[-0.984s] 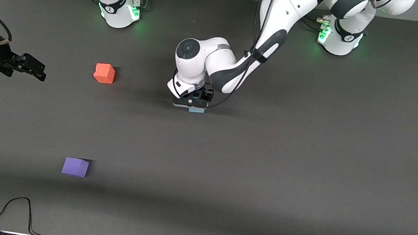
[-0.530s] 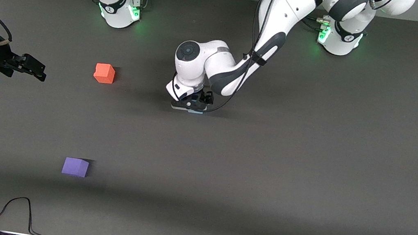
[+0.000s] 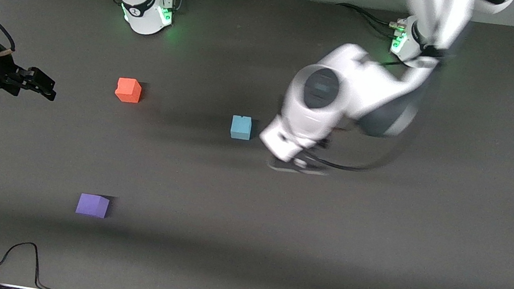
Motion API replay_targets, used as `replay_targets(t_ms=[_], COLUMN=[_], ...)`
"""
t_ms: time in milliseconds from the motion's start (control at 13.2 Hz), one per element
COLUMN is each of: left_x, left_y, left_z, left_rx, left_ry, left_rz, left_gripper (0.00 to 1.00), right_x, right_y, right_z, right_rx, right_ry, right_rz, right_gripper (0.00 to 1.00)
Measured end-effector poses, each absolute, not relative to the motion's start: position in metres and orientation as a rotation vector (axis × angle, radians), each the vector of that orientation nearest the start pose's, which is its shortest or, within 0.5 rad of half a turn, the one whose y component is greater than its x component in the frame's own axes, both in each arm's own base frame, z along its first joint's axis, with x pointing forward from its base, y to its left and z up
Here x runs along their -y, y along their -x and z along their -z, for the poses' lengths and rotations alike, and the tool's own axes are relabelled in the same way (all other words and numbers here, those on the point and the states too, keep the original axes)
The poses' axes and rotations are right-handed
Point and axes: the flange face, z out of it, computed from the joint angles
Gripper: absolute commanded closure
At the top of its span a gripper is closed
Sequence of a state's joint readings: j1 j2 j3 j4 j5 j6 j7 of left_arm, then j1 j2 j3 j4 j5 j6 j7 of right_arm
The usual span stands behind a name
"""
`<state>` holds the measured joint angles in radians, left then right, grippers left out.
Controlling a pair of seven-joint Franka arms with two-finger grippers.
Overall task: Place blue block between orange and purple blocks
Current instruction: 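Release the blue cube and withdraw the left gripper, then lower the right gripper over the blue cube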
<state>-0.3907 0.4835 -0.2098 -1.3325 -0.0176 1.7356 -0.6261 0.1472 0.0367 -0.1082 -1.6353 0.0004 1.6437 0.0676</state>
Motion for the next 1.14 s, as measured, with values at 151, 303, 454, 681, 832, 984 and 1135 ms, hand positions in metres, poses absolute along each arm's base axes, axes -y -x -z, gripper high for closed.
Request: replay_targets(t_ms=[151, 303, 454, 681, 832, 984, 1135], left_x=[0.255, 0.151, 0.069, 0.003, -0.002, -0.001, -0.001], left_y=[-0.612, -0.616, -0.601, -0.569, -0.557, -0.557, -0.56], left_z=[-0.477, -0.495, -0.526, -0.577, -0.589, -0.586, -0.579], left_rx=[0.052, -0.024, -0.073, -0.098, -0.112, -0.124, -0.127], left_ry=[3.203, 3.208, 3.217, 3.213, 3.178, 3.147, 3.135], left_rz=[-0.281, -0.345, -0.357, -0.281, -0.245, -0.225, -0.197], left_gripper=[0.0, 0.0, 0.0, 0.0, 0.0, 0.0, 0.0], right_x=[-0.027, -0.044, -0.083, -0.162, -0.222, -0.285, -0.336], right_y=[-0.569, -0.568, -0.568, -0.569, -0.56, -0.55, -0.539], right_z=[-0.58, -0.583, -0.584, -0.567, -0.54, -0.506, -0.47], right_rx=[-0.039, -0.026, -0.062, -0.119, -0.07, -0.104, -0.082], right_ry=[3.139, 3.13, 3.123, 3.118, 3.137, 3.15, 3.149], right_rz=[-0.043, -0.032, -0.023, -0.022, -0.079, -0.092, -0.059], right_gripper=[0.0, 0.0, 0.0, 0.0, 0.0, 0.0, 0.0])
